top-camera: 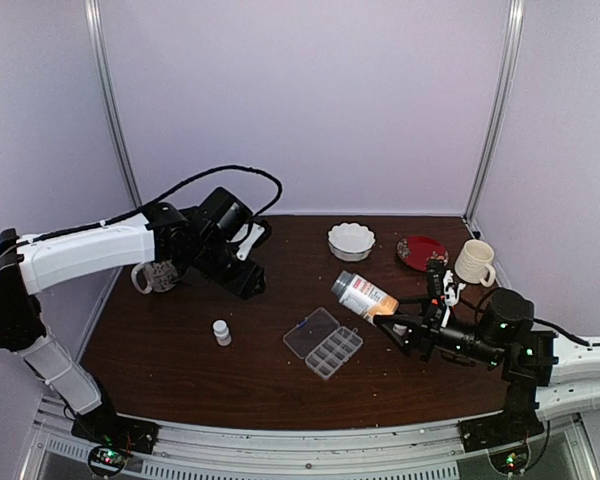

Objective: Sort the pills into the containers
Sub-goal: Place the lid of the pill bottle at the center of the board, then hold the pill container at the center of the board, then pour the pill into the compartment of the pill container.

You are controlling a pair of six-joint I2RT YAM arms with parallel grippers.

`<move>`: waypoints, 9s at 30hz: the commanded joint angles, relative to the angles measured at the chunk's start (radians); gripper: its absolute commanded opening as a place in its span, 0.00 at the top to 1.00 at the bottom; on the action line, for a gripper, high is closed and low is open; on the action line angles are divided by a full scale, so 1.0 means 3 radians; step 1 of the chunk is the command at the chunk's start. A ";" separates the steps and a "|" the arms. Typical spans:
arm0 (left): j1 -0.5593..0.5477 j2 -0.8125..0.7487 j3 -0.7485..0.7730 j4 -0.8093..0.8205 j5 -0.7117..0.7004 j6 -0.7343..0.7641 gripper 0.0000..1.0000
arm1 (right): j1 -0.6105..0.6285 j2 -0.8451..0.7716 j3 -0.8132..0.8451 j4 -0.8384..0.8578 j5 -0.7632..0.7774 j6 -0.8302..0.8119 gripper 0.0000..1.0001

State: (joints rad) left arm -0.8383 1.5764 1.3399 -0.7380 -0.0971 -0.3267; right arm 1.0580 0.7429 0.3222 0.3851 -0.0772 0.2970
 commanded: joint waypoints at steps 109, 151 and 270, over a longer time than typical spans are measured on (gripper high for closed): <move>-0.0146 0.0973 -0.0663 0.1713 0.1260 -0.0728 0.52 | -0.0181 0.0797 -0.0316 -0.0021 0.0190 0.0775 1.00; -0.0146 0.1035 -0.0499 0.1473 0.1232 -0.0568 0.96 | -0.0218 0.0892 -0.0026 -0.0669 0.0381 0.0851 1.00; -0.0248 0.0963 -0.0519 0.1432 0.1013 -0.0403 0.96 | -0.0377 0.1330 0.0427 -0.1198 0.0231 0.0888 1.00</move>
State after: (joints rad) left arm -0.9054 1.8759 1.1599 -0.3153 0.2173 -0.4614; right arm 0.9512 1.1446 0.4274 0.0345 -0.0402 0.5644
